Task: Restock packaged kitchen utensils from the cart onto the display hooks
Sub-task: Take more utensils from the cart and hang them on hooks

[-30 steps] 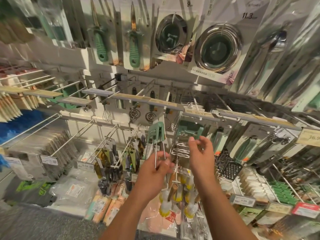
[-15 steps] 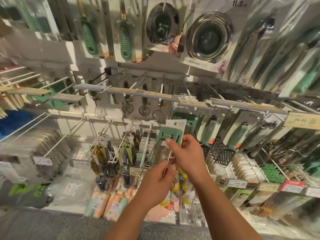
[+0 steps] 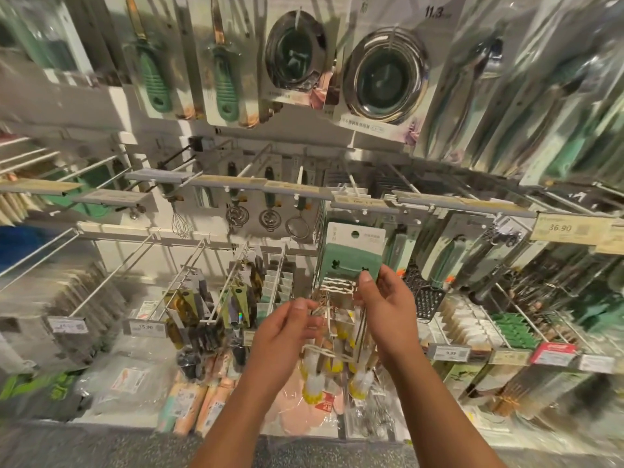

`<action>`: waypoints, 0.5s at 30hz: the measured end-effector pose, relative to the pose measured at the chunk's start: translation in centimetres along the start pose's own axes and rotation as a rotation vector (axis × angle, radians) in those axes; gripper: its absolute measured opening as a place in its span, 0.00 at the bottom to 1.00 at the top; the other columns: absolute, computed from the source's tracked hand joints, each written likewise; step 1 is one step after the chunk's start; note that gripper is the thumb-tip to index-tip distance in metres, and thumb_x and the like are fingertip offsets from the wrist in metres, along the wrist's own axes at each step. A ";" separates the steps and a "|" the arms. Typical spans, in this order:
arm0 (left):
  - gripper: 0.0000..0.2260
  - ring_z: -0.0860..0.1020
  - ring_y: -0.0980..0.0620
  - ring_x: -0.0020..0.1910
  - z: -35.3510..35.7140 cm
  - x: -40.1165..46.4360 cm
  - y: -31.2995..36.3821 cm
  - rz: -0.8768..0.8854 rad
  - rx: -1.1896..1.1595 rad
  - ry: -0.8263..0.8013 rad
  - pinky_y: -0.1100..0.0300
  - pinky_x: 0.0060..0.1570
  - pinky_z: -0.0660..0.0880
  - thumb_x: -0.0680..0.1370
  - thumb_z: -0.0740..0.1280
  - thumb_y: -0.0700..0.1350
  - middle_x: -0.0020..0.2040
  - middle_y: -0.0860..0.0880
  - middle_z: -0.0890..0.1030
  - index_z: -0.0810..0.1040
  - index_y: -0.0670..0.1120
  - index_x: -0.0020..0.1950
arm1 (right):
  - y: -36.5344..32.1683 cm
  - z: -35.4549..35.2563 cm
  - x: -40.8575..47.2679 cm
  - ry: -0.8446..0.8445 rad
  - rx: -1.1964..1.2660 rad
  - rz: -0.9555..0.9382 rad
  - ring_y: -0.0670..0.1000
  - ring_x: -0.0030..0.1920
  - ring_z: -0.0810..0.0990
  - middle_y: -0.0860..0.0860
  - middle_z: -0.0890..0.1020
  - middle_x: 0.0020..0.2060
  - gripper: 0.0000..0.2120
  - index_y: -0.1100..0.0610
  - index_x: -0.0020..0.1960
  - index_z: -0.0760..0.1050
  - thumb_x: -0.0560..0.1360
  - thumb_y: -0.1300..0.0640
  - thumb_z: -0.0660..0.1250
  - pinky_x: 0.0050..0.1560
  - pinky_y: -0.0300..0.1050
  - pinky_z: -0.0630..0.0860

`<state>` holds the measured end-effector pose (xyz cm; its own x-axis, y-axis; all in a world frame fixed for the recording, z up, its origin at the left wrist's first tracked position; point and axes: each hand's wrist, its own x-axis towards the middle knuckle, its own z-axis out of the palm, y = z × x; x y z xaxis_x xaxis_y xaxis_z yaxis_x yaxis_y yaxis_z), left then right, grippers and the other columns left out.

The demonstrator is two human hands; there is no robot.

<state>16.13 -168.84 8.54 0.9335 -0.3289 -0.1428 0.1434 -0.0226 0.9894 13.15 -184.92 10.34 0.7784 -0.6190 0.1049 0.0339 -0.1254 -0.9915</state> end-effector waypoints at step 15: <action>0.14 0.86 0.53 0.44 1.5 1.0 0.9 0.018 0.051 0.053 0.59 0.49 0.77 0.86 0.58 0.52 0.47 0.50 0.87 0.82 0.51 0.56 | 1.5 0.1 3.2 -0.007 0.037 -0.035 0.52 0.64 0.77 0.48 0.78 0.65 0.45 0.55 0.75 0.70 0.69 0.25 0.64 0.67 0.55 0.73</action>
<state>16.71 -170.56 9.28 0.9521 -0.2791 -0.1249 0.1109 -0.0656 0.9917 15.73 -187.05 9.19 0.7805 -0.6095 0.1394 0.0843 -0.1183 -0.9894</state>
